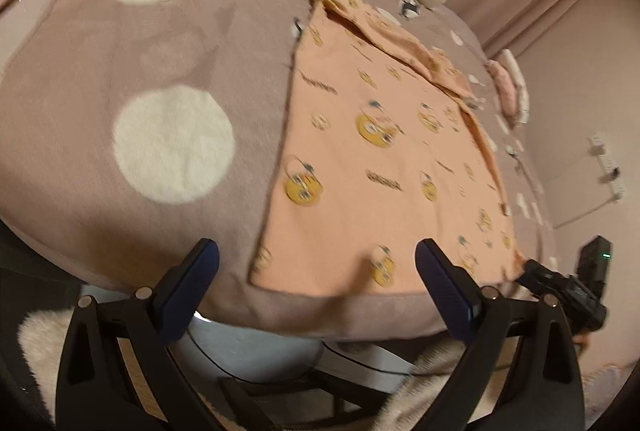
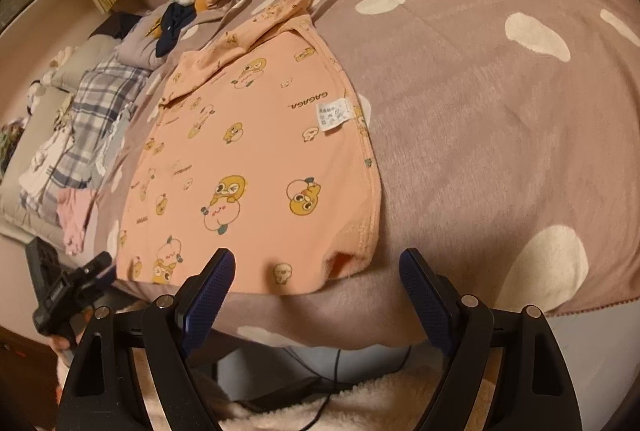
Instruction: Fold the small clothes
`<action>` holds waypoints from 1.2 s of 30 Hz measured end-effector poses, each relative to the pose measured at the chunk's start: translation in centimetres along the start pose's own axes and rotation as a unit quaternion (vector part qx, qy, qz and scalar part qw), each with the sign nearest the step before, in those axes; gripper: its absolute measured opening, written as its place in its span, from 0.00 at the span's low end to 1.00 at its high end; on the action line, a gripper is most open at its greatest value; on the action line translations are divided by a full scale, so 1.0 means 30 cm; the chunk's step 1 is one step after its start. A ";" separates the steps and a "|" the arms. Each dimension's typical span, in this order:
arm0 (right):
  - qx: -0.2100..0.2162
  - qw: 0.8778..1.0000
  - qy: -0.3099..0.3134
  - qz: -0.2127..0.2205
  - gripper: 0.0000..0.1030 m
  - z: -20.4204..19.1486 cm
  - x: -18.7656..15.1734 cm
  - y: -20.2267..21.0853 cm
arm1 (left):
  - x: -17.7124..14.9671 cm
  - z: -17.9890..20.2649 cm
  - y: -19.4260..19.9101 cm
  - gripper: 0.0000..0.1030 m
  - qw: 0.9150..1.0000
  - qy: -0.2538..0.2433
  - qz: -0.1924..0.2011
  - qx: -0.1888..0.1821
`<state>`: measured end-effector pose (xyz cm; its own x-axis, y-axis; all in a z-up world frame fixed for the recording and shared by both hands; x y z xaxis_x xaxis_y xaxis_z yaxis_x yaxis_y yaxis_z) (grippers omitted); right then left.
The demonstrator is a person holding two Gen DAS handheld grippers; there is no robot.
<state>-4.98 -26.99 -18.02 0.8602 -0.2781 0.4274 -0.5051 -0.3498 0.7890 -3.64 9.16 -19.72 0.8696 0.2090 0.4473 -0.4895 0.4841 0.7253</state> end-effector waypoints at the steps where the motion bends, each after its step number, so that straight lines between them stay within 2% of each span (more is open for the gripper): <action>1: 0.002 1.000 -0.002 -0.001 0.82 0.003 -0.004 0.001 | -0.010 0.006 -0.003 0.95 1.000 0.004 -0.010 -0.020; 7: 0.012 1.000 -0.013 0.000 0.82 0.008 -0.015 0.006 | -0.007 0.017 -0.009 0.95 0.995 0.057 -0.011 -0.081; 10: 0.016 1.000 -0.013 -0.002 0.82 0.003 -0.019 0.005 | 0.010 0.036 -0.012 0.89 0.990 0.071 -0.017 -0.117; 13: 0.018 1.000 -0.013 -0.002 0.82 -0.001 -0.021 0.004 | 0.030 0.040 -0.020 0.84 0.990 0.084 -0.017 -0.114; 17: 0.027 0.999 -0.021 -0.001 0.82 0.001 -0.022 0.006 | 0.039 0.058 -0.022 0.70 0.993 0.068 -0.014 -0.093; 22: 0.078 0.995 -0.066 -0.003 0.82 0.022 -0.016 0.013 | 0.033 0.065 -0.043 0.54 0.997 0.042 -0.029 -0.065; 24: 0.092 0.992 -0.085 -0.001 0.82 0.033 -0.013 0.015 | 0.029 0.062 -0.048 0.44 0.998 0.032 -0.037 -0.045; 28: 0.099 0.990 -0.097 0.007 0.82 0.039 -0.009 0.022 | 0.023 0.057 -0.053 0.32 0.999 0.021 -0.039 -0.011; 30: 0.097 0.990 -0.098 0.008 0.81 0.036 -0.009 0.018 | 0.021 0.044 -0.062 0.18 0.999 0.020 -0.037 0.012; 32: 0.090 0.991 -0.096 0.008 0.75 0.035 -0.006 0.014 | 0.022 0.038 -0.064 0.13 0.999 0.020 -0.035 0.021; 33: 0.085 0.992 -0.093 0.009 0.69 0.033 -0.004 0.011 | 0.023 0.034 -0.064 0.10 0.999 0.023 -0.035 0.023; 35: 0.079 0.993 -0.092 0.011 0.49 0.031 -0.001 0.006 | 0.025 0.022 -0.064 0.09 0.998 0.033 -0.038 0.024; 36: 0.080 0.992 -0.093 0.010 0.45 0.038 0.001 0.006 | 0.026 0.017 -0.062 0.09 0.998 0.041 -0.038 0.022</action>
<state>-5.12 -28.08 -18.36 0.8293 -0.4414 0.3428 -0.5400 -0.4750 0.6948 -2.08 7.99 -20.46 0.9060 0.2421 0.3472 -0.4224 0.4636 0.7789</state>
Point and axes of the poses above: each gripper's, at about its wrist camera, not at the fingertips, and y roughly against the way its jaws point, z to its right, x to its top, the point moved 6 cm from there along -y, roughly the way its jaws point
